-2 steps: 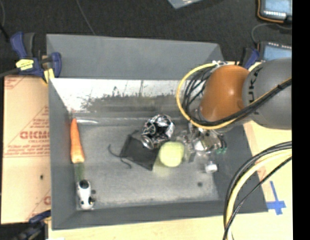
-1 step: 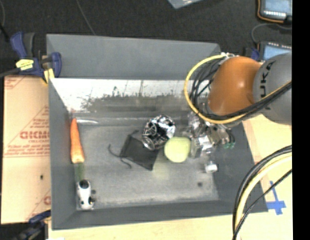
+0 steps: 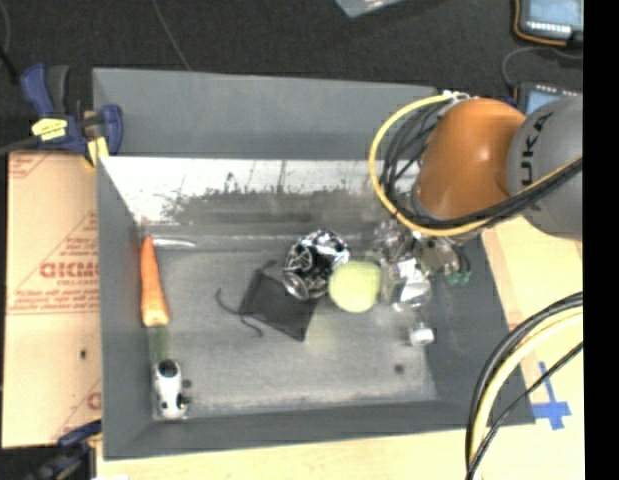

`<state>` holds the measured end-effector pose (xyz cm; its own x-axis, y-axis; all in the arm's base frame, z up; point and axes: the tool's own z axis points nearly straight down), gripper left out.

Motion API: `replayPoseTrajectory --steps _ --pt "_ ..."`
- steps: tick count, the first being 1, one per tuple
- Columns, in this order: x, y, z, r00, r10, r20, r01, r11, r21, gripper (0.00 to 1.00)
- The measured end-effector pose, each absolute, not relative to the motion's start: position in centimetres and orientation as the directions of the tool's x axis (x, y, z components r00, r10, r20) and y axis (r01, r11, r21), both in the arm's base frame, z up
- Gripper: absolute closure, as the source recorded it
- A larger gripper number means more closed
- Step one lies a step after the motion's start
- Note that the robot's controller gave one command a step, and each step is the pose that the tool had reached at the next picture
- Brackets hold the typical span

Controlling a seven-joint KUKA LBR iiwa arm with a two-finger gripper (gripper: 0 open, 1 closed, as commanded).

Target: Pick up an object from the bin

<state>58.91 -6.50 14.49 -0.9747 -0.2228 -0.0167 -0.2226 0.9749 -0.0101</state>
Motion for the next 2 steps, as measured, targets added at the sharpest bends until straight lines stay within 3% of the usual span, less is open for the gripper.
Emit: replayPoseTrajectory --steps 1,2 --pt "58.3 -6.2 17.6 -0.975 -0.222 0.000 -0.222 0.975 -0.004 1.00" --pt "60.2 -3.5 31.5 -0.985 -0.171 -0.023 -0.170 0.985 -0.010 1.00"
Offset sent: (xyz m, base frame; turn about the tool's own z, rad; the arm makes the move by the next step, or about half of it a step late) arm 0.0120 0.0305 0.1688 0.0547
